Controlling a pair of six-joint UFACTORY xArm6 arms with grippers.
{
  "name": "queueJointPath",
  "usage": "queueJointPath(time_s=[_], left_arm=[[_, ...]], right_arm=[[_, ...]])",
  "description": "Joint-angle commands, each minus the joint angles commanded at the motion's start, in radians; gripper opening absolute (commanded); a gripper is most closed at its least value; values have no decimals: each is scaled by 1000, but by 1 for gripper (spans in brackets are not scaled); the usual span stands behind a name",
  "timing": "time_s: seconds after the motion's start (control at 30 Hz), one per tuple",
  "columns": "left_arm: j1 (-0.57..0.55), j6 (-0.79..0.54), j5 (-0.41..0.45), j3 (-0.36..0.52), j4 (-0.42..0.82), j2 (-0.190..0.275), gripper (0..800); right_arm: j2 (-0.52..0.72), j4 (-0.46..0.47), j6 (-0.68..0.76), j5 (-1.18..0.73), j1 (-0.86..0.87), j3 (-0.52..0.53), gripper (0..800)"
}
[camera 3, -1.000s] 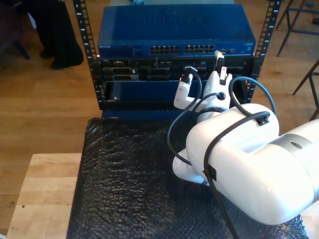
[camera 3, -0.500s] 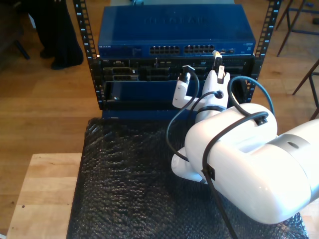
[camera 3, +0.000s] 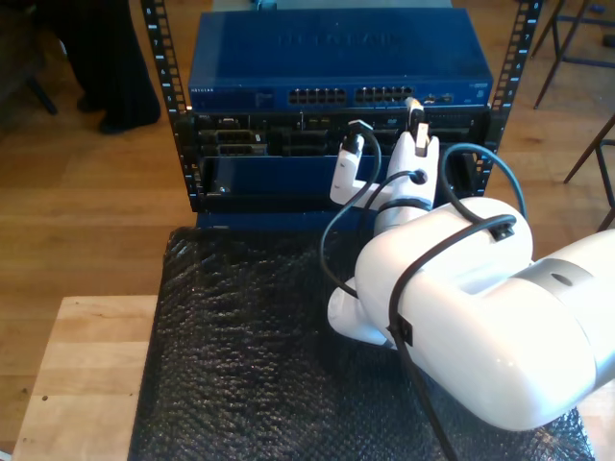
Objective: Grab the cable and plug it in
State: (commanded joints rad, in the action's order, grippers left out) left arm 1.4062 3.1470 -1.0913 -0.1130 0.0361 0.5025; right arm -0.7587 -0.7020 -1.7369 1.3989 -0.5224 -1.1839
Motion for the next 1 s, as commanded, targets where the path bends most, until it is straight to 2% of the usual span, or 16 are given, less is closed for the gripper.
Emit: queueJointPath(time_s=[1.0], left_arm=[[0, 0, 0, 0, 0, 0, 800]], right_arm=[[-17, -26, -3, -3, 2, -29, 0]])
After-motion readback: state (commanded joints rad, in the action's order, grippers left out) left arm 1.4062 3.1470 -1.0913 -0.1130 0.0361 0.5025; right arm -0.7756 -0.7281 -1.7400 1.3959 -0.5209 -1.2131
